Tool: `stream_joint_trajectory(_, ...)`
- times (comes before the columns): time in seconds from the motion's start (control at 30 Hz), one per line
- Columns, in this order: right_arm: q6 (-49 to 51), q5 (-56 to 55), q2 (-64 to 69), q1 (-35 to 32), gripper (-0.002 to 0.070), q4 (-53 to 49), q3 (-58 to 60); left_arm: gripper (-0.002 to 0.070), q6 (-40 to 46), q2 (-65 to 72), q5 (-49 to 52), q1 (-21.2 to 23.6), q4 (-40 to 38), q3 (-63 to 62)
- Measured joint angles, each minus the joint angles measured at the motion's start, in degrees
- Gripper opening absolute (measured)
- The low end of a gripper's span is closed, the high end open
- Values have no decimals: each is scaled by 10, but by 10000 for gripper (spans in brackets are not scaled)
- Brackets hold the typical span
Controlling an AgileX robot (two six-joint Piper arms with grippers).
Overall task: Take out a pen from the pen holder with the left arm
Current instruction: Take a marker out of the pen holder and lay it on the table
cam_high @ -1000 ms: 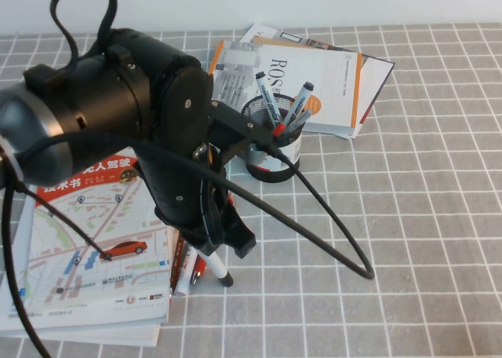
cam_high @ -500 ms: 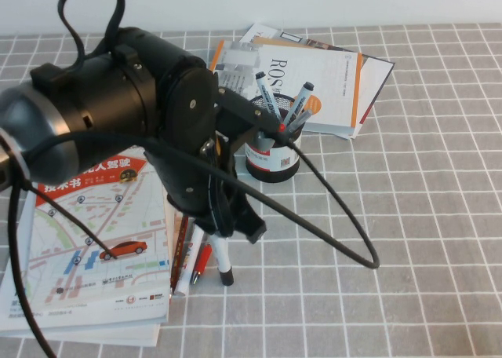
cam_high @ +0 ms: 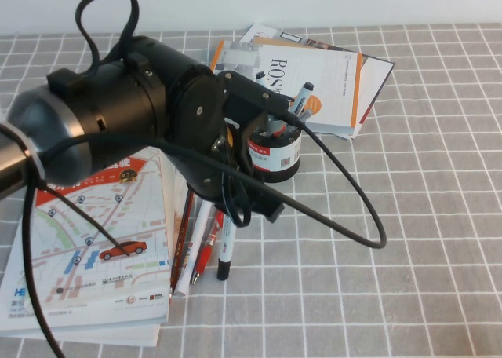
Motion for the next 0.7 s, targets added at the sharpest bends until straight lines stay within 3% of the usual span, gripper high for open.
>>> stream_joint_trajectory(0.47,0,0,0,0,-13,0,0,126,-30,6,-43,0,10,5)
stream_joint_trajectory(0.7,0,0,0,0,-13,0,0,260,-49,8,-60,0,11,6)
